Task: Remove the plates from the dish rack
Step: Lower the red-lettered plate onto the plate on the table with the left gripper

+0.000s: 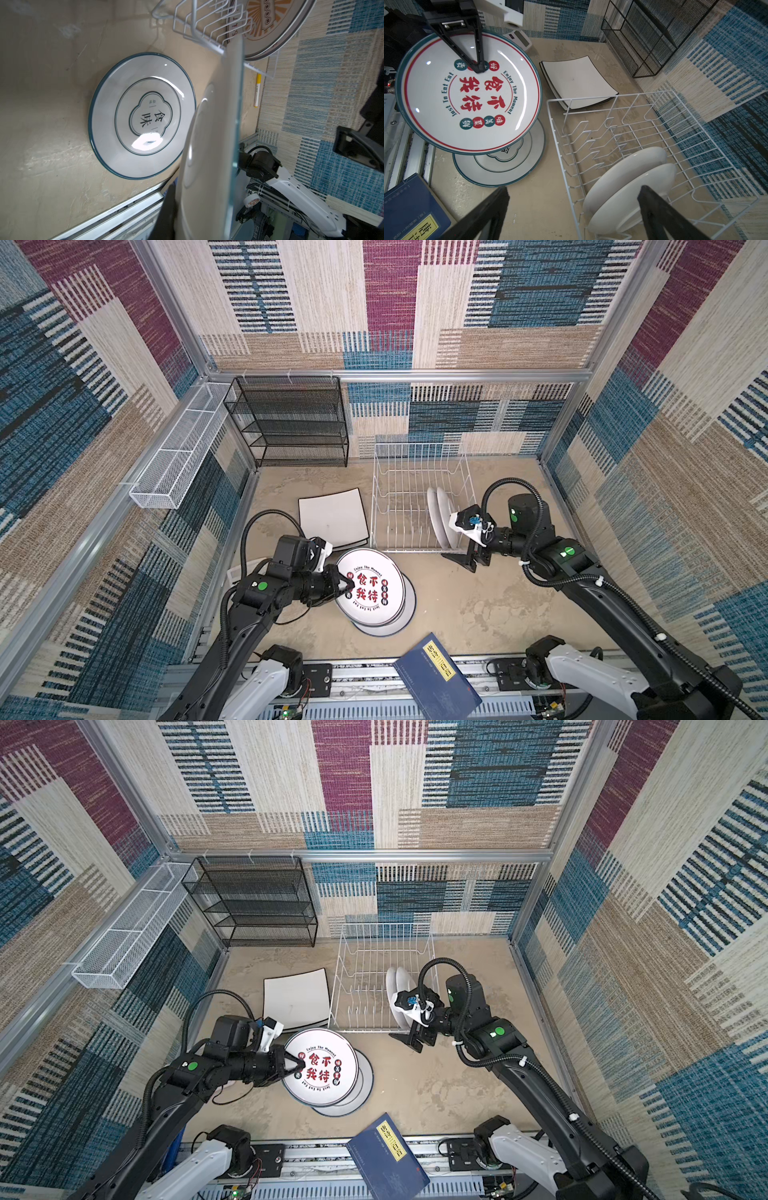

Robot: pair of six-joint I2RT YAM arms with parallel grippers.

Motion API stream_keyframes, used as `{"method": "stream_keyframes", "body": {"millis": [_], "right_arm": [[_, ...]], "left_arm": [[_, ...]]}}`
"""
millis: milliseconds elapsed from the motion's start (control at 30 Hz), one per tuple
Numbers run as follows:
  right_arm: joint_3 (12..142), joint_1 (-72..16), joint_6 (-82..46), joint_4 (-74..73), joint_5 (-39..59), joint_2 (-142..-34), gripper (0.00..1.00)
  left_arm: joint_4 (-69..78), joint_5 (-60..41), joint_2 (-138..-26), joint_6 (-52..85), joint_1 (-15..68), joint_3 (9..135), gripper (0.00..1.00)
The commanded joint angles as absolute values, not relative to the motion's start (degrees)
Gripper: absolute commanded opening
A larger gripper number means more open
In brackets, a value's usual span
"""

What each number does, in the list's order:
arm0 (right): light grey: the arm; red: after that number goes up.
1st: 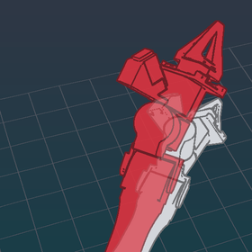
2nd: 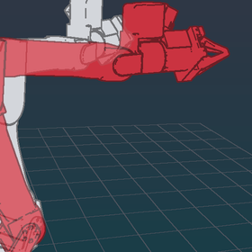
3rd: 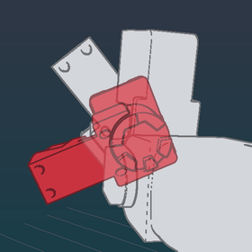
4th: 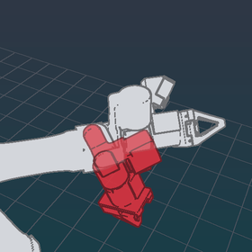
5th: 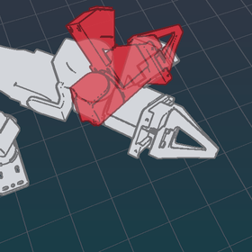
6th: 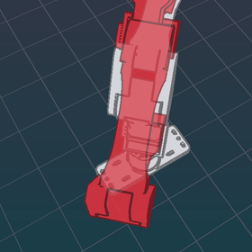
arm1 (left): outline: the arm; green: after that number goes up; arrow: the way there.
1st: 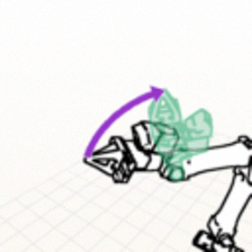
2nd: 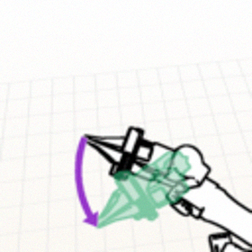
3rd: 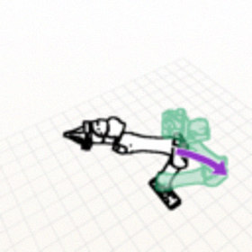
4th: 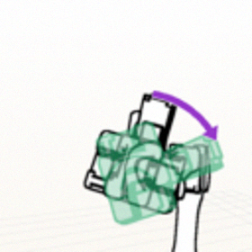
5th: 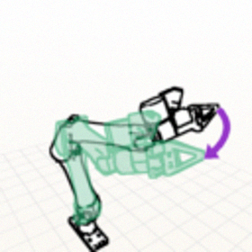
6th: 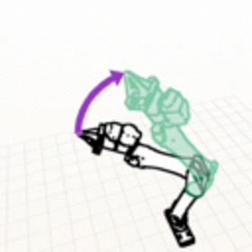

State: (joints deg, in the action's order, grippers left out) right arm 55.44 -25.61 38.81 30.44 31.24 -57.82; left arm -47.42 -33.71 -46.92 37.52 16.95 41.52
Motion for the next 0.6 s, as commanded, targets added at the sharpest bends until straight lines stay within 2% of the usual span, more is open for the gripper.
{"method": "stream_keyframes", "body": {"millis": [0,233,567], "right_arm": [[55.24,-26.09,36.88,30.92,28.49,-57.96,0.99],[55.67,-26.54,35.12,30.29,26.48,-58.59,0.99],[55.62,-26.72,34.97,28.21,27.12,-60.68,0.99]], "left_arm": [[-44.40,-34.54,-46.73,38.24,16.96,38.71,0.00],[-33.60,-36.43,-50.45,42.13,17.04,31.91,0.00],[-23.79,-39.01,-58.34,43.33,17.05,29.12,0.00]]}}
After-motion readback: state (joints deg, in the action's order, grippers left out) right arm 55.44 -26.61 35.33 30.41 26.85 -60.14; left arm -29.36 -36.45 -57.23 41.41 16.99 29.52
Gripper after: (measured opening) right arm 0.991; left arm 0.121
